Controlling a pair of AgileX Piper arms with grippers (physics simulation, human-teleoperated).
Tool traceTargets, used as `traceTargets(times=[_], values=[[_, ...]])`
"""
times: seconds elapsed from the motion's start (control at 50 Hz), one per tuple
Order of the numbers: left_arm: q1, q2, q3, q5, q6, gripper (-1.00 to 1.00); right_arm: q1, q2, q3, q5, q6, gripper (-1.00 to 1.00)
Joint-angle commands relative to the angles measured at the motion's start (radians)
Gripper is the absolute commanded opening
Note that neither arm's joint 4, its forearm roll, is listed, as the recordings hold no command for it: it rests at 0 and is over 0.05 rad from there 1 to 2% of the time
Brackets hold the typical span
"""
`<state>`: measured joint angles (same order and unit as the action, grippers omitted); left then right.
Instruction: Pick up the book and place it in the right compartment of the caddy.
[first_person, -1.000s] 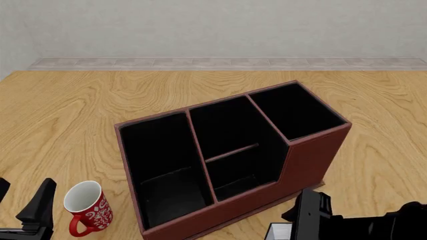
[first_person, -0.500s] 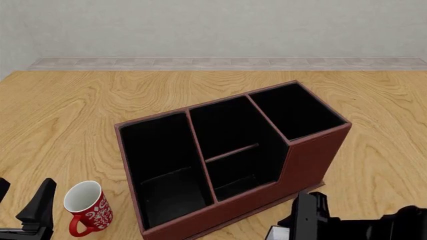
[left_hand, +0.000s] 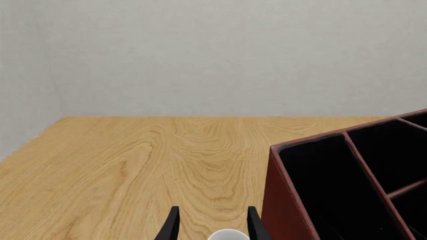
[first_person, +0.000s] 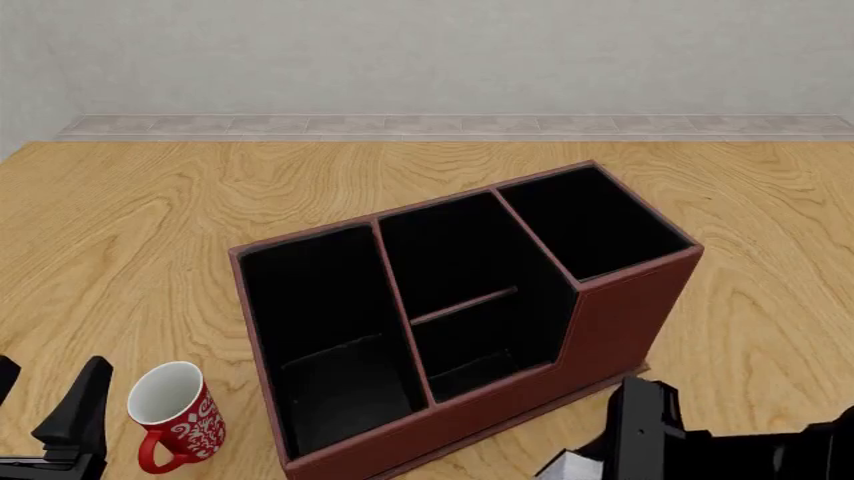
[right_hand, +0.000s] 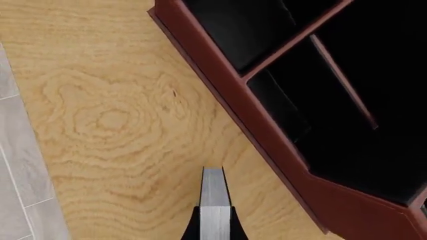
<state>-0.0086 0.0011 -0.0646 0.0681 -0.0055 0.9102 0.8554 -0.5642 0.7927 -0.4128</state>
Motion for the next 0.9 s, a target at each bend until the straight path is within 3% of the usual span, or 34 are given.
traceTargets(times=[0.02,0.9], values=[[0.0,0.0,0.0,0.0,0.0,1.0,-0.028,-0.046,-0.03,0.059,-0.005,-1.0],[0.001,0.0,0.002,-0.001,0.0,1.0,-0.21,-0.16,-0.107,0.206,-0.062,-1.0]])
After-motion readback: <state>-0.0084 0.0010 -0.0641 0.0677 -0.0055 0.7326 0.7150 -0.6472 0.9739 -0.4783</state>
